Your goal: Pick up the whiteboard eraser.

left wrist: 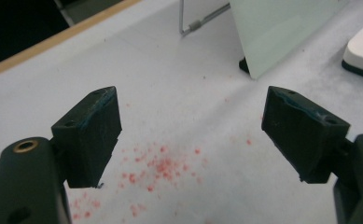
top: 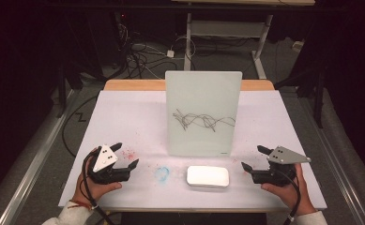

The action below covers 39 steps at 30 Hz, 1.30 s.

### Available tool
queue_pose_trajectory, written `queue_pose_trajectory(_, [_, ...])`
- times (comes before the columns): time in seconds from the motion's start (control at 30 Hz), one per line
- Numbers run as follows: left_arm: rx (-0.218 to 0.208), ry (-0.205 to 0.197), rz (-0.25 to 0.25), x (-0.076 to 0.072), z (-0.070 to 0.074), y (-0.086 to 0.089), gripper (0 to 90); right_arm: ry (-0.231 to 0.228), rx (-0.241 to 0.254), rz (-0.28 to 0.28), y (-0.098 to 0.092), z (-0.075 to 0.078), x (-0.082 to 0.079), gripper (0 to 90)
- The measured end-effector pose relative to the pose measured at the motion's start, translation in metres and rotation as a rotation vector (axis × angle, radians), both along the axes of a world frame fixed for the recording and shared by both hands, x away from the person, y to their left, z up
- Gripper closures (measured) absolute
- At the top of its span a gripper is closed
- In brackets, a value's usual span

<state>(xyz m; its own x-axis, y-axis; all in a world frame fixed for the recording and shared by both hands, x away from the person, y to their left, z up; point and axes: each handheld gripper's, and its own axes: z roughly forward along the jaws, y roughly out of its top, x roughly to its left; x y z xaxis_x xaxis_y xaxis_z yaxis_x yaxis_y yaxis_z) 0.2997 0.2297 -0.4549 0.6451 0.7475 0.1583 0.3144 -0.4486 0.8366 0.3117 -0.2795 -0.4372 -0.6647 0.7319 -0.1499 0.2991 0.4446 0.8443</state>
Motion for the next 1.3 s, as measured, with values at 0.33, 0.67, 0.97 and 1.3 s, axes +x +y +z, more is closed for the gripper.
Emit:
queue_pose_trajectory(0.33, [0.016, 0.039, 0.004, -0.001, -0.009, -0.006, 19.8, 0.022, -0.008, 0.103, 0.012, 0.004, 0.001, 19.5])
queue_pose_trajectory(0.67, [0.017, 0.055, -0.001, 0.0, -0.013, -0.013, 20.0, 0.083, -0.022, 0.204, 0.03, 0.009, 0.004, 19.6])
queue_pose_trajectory(0.97, [0.04, 0.055, -0.005, -0.003, -0.013, -0.014, 20.0, 0.172, -0.104, 0.366, 0.068, 0.006, 0.012, 19.6])
queue_pose_trajectory(1.3, [0.065, 0.065, 0.006, -0.011, -0.016, -0.01, 20.0, 0.255, -0.178, 0.482, 0.103, -0.01, 0.021, 19.4])
